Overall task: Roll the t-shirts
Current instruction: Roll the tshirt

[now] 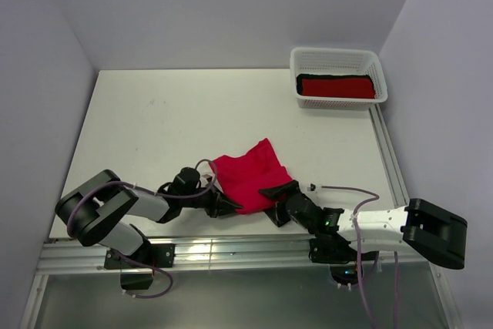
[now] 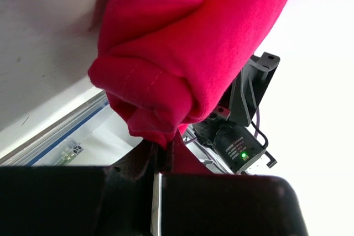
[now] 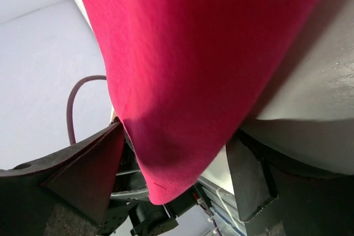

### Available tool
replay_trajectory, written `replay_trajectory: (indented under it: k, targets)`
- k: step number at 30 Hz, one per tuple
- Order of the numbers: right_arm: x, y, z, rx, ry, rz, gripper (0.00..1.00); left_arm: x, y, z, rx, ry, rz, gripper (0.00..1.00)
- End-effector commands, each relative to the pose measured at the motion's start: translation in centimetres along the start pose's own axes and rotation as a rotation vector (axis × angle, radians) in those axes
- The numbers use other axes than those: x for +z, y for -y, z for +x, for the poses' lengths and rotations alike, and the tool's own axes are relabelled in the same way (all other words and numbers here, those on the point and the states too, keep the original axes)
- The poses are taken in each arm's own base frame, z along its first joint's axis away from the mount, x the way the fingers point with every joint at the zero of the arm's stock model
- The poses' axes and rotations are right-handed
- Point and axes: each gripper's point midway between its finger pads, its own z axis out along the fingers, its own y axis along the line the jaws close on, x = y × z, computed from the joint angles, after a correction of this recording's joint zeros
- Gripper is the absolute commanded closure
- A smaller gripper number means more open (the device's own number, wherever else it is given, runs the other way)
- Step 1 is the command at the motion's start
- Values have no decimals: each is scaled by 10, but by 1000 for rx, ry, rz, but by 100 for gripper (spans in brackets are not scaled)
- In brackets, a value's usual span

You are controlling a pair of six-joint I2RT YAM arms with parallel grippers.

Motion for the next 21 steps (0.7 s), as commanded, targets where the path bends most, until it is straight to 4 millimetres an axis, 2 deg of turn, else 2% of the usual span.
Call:
replay_trajectory:
  k: [1, 4, 6, 8, 10, 11, 12, 13, 14, 15, 16, 17, 18, 19, 21]
  targets:
    - [-8, 86, -53, -81, 118, 154, 20, -6, -50, -2, -201, 2, -170, 99]
    - [-8, 87, -52, -84, 119, 160, 28, -8, -53, -1, -209, -1, -169, 99]
    - [-8, 86, -53, -82, 120, 159, 42, -8, -54, 0, -209, -5, -169, 99]
    - [-8, 85, -51, -81, 115, 156, 63, -8, -54, 0, -203, -9, -172, 99]
    - [-7, 85, -49, -81, 105, 161, 74, -7, -54, 1, -198, -20, -180, 99]
    - [-7, 85, -47, -91, 99, 166, 92, -6, -55, 1, -192, -25, -187, 99]
    - [-7, 85, -48, -100, 102, 176, 96, -5, -53, 2, -181, -32, -186, 99]
    - [-5, 80, -44, -108, 94, 176, 100, -5, -53, 4, -173, -48, -191, 99]
    - [-6, 82, -42, -136, 75, 202, 100, -5, -55, 4, -153, -52, -204, 94]
    - [-6, 85, -48, -144, 96, 234, 100, -5, -57, 5, -140, -57, -218, 90]
    - [-5, 78, -45, -152, 89, 237, 100, -4, -51, 8, -112, -65, -220, 83]
    - [-6, 80, -43, -173, 74, 263, 100, -8, -60, 9, -92, -62, -268, 69]
    - [-8, 77, -42, -187, 75, 300, 100, -8, -55, 11, -64, -70, -269, 63]
    - [-9, 78, -48, -203, 86, 330, 100, -11, -52, 13, -46, -76, -271, 53]
    - [-15, 81, -51, -223, 91, 410, 100, -19, -59, 16, -28, -86, -325, 47]
